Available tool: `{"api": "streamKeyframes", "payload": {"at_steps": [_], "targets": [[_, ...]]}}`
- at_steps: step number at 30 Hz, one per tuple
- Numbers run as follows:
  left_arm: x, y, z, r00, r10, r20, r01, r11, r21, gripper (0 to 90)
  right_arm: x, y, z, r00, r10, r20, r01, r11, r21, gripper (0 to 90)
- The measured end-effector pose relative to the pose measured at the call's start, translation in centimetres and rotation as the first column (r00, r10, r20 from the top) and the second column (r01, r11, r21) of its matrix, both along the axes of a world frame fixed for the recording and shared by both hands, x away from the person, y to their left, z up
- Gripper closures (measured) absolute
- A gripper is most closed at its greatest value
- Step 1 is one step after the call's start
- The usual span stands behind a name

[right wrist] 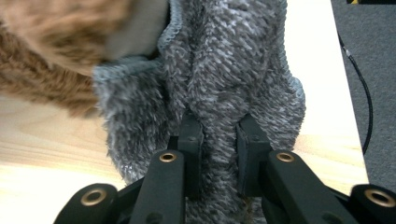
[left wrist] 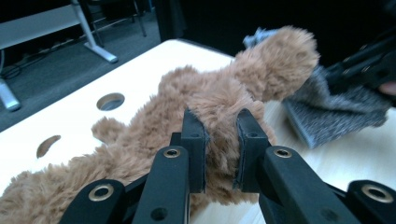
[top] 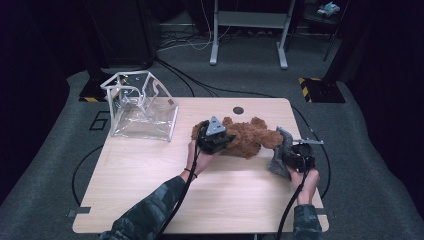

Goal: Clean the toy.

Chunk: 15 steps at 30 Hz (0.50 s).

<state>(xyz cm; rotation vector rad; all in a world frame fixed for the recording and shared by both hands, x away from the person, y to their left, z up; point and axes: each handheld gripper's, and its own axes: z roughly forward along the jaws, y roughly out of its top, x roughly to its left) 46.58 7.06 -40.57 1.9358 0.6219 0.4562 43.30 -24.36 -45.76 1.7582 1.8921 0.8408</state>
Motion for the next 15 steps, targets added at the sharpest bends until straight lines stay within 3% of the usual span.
{"api": "streamKeyframes", "payload": {"at_steps": [4, 10, 15], "targets": [[0.0, 0.5, 0.8, 0.9994, -0.009, -0.033, 0.007, 0.9982, -0.059, 77.5, -0.3, 0.1, 0.5, 1.0, 0.003, 0.009, -0.003, 1.0, -0.004, 75.2], [2.0, 1.3, -1.0, 0.9921, 0.062, -0.109, -0.066, 0.9972, -0.036, 75.6, 0.0, 0.6, 0.3, 0.9999, 0.013, 0.003, -0.013, 0.9999, -0.004, 75.2], [2.9, 2.1, -1.0, 0.9908, 0.093, -0.098, -0.098, 0.9943, -0.043, 72.6, -0.6, 1.2, 1.6, 0.9985, 0.028, 0.048, -0.027, 0.9996, -0.011, 75.6]]}}
